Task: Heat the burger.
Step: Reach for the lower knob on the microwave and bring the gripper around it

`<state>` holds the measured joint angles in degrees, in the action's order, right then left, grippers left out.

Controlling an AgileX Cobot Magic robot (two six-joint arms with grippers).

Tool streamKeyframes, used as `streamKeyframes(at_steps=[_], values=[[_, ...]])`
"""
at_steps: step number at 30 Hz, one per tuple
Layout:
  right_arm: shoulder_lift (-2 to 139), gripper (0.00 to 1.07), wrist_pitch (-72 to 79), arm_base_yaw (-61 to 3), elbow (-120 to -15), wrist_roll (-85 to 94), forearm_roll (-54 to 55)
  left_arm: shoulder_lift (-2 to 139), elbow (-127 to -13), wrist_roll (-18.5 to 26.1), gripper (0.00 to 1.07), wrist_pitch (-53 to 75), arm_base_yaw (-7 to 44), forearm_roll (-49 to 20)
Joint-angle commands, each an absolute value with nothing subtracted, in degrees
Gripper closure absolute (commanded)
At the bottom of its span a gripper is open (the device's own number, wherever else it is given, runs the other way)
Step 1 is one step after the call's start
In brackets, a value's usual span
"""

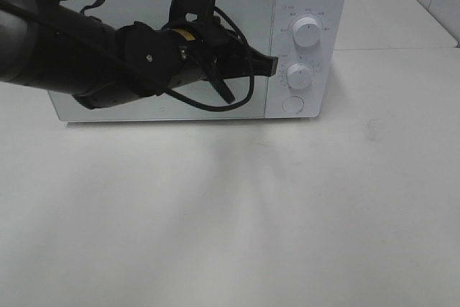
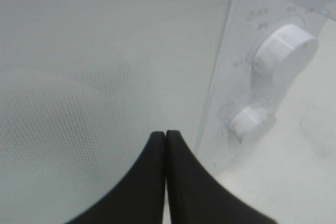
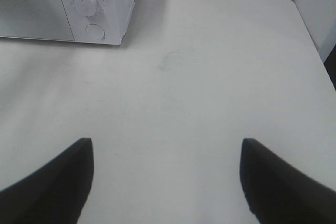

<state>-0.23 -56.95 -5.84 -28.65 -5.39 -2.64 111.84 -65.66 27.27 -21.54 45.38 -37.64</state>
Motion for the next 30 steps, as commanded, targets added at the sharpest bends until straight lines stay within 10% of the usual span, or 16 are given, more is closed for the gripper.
streamKeyframes(at_steps=[1,5,7,9,19,30], values=[[-1.8,0.32,-57.0,-5.6,-28.5,-5.4,-2.7,107.9,-62.6,27.7,0.94,-16.8,46.1,-41.5],[-1.8,0.32,-57.0,-5.6,-28.5,-5.4,-2.7,104.4,-59.5,27.7,0.56,-8.2,46.0,-41.8],[-1.8,0.32,-57.0,-5.6,-28.5,-5.4,-2.7,102.6,-57.4,27.7,0.17,-3.1,46.0,-41.5],[-1.8,0.32,-57.0,-5.6,-28.5,-5.4,-2.7,102.0,-56.6,27.7,0.07,-1.9,46.0,-41.3],[-1.8,0.32,-57.0,-5.6,-28.5,-5.4,-2.7,98.5,-53.5,25.6,0.06,9.9,44.6,-29.5],[-1.8,0.32,-57.0,-5.6,-28.5,-5.4,-2.7,88.2,-53.5,19.9,0.06,36.7,27.8,-26.8]])
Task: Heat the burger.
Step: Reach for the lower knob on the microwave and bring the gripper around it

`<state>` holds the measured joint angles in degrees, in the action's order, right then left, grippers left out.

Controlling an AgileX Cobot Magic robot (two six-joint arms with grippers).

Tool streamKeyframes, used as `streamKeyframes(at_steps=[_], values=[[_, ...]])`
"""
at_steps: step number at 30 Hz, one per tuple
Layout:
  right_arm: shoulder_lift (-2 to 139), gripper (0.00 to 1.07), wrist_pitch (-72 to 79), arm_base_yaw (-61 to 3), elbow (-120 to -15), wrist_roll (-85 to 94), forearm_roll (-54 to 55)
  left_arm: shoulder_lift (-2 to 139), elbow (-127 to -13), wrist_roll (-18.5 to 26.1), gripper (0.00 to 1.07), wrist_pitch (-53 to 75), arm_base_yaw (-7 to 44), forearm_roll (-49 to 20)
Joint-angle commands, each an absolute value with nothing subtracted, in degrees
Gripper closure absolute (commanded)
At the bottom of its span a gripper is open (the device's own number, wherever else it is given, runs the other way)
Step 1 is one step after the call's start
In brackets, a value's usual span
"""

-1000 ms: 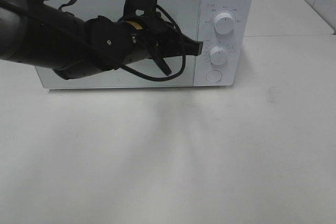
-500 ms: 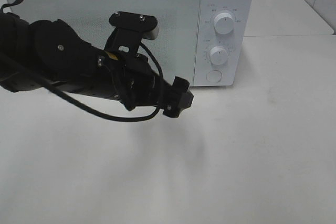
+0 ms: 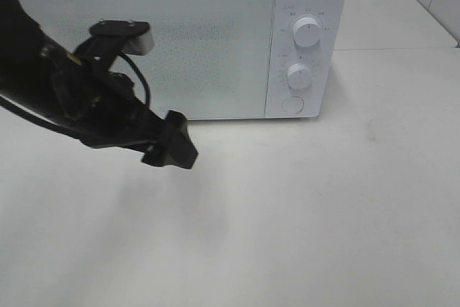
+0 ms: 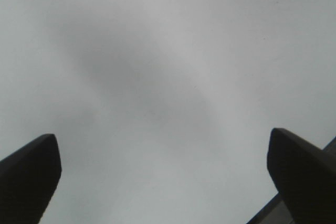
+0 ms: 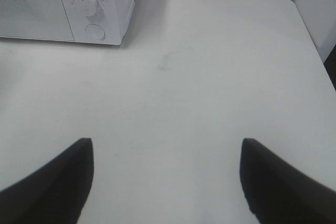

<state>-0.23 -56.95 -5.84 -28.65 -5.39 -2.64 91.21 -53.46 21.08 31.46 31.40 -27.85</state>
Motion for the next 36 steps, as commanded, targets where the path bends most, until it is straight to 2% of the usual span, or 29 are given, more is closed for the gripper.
streamKeyframes(at_steps=[1,2,3,5,6,8,9,11,13,14,15,18,23,25,36], values=[[-1.8,0.32,-57.0,-5.6,-28.5,-5.4,-2.7,86.9,-53.5,19.1,0.06,38.2,26.0,-26.2],[-1.8,0.32,-57.0,-5.6,-28.5,-5.4,-2.7,86.9,-53.5,19.1,0.06,38.2,26.0,-26.2],[-1.8,0.32,-57.0,-5.6,-28.5,-5.4,-2.7,84.5,-53.5,17.8,0.06,40.9,22.5,-24.7],[-1.8,0.32,-57.0,-5.6,-28.5,-5.4,-2.7,83.4,-53.5,17.2,0.06,42.4,20.9,-23.9],[-1.8,0.32,-57.0,-5.6,-28.5,-5.4,-2.7,81.1,-53.5,16.0,0.06,45.7,17.1,-21.3],[-1.8,0.32,-57.0,-5.6,-28.5,-5.4,-2.7,80.2,-53.5,15.0,0.06,46.9,15.2,-20.3],[-1.8,0.32,-57.0,-5.6,-28.5,-5.4,-2.7,77.8,-53.5,13.1,0.06,49.4,11.6,-17.8],[-1.8,0.32,-57.0,-5.6,-28.5,-5.4,-2.7,76.5,-53.5,11.9,0.06,50.6,10.2,-16.6],[-1.8,0.32,-57.0,-5.6,-28.5,-5.4,-2.7,73.0,-53.5,8.8,0.06,54.3,5.7,-13.8],[-1.8,0.32,-57.0,-5.6,-28.5,-5.4,-2.7,73.0,-53.5,8.8,0.06,54.3,5.7,-13.8],[-1.8,0.32,-57.0,-5.6,-28.5,-5.4,-2.7,70.6,-53.5,7.2,0.06,56.3,2.9,-12.3],[-1.8,0.32,-57.0,-5.6,-28.5,-5.4,-2.7,66.3,-53.5,5.0,0.06,58.8,0.1,-10.0],[-1.8,0.32,-57.0,-5.6,-28.5,-5.4,-2.7,60.7,-51.7,2.8,0.06,59.5,-1.9,-6.2],[-1.8,0.32,-57.0,-5.6,-28.5,-5.4,-2.7,56.3,-48.3,0.0,0.06,59.2,-2.1,-3.8],[-1.8,0.32,-57.0,-5.6,-28.5,-5.4,-2.7,40.2,-34.7,0.0,0.06,58.7,-2.1,-4.1]])
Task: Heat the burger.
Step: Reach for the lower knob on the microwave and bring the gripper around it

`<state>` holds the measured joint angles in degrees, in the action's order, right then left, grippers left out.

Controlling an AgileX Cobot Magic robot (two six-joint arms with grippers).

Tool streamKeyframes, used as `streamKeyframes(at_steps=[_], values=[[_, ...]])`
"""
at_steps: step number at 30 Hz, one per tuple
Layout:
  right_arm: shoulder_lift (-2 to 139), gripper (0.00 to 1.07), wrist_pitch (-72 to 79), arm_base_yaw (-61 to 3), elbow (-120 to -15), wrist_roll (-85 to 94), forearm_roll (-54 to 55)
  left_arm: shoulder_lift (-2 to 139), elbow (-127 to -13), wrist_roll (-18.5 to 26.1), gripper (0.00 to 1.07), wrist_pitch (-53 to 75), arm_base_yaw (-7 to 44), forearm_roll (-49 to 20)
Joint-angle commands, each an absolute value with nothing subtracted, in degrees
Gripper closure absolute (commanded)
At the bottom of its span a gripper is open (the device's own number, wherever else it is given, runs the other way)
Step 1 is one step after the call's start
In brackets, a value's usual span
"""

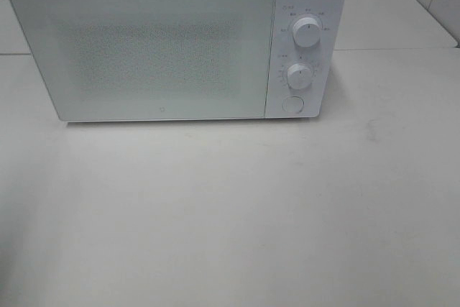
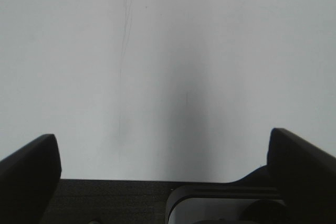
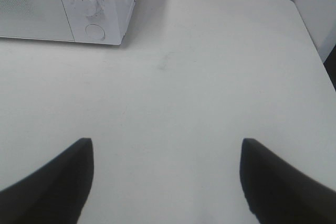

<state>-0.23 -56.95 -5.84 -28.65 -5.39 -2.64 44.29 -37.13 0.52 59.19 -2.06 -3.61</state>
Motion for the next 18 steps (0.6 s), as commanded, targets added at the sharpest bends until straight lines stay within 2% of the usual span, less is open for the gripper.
streamKeyframes(at_steps=[1,18], values=[[-1.8,0.32,-57.0,-5.6,-28.5,-5.4,-2.7,37.6,-33.4,0.0,0.06,58.8,-2.1,-4.1],[-1.8,0.32,-57.0,-5.6,-28.5,-5.4,-2.7,17.4,-29.6,0.0,0.06,61.5,-2.1,-3.6]])
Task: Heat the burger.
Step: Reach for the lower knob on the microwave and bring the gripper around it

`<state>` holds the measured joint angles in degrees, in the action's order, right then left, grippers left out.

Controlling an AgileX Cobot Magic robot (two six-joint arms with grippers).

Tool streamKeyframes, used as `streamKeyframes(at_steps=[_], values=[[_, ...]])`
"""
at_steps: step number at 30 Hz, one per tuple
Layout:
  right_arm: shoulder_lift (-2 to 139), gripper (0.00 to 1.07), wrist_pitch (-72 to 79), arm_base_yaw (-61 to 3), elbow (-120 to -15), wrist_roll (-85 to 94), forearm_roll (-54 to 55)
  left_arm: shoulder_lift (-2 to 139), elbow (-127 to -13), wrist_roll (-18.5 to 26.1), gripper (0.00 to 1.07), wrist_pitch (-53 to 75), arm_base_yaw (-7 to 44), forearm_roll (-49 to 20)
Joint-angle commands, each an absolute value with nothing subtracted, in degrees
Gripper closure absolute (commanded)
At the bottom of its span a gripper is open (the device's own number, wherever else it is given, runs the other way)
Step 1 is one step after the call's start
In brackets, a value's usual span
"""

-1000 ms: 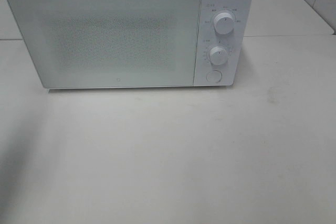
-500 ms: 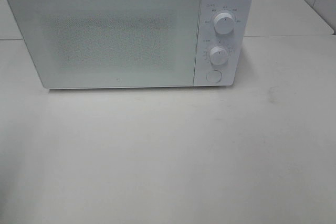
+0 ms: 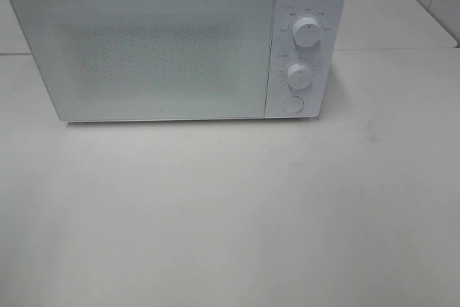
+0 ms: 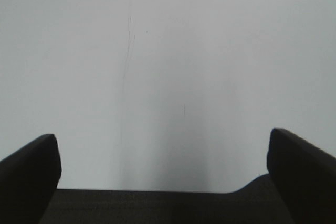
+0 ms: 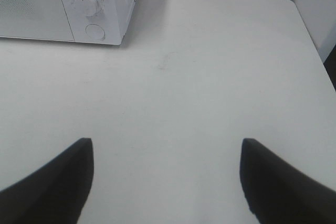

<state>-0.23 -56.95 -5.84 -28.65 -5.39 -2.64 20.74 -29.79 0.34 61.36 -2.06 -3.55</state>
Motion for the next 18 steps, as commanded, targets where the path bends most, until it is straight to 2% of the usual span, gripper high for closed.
streamKeyframes(at_steps=[1,18], values=[[-1.8,0.32,-57.0,-5.6,-28.5,-5.4,-2.7,14.7,-29.6,0.3,0.06,61.5,-2.1,-3.6],[-1.8,0.32,-57.0,-5.6,-28.5,-5.4,-2.7,-1.8,-29.6,0.0,0.06,61.5,-2.1,-3.7]])
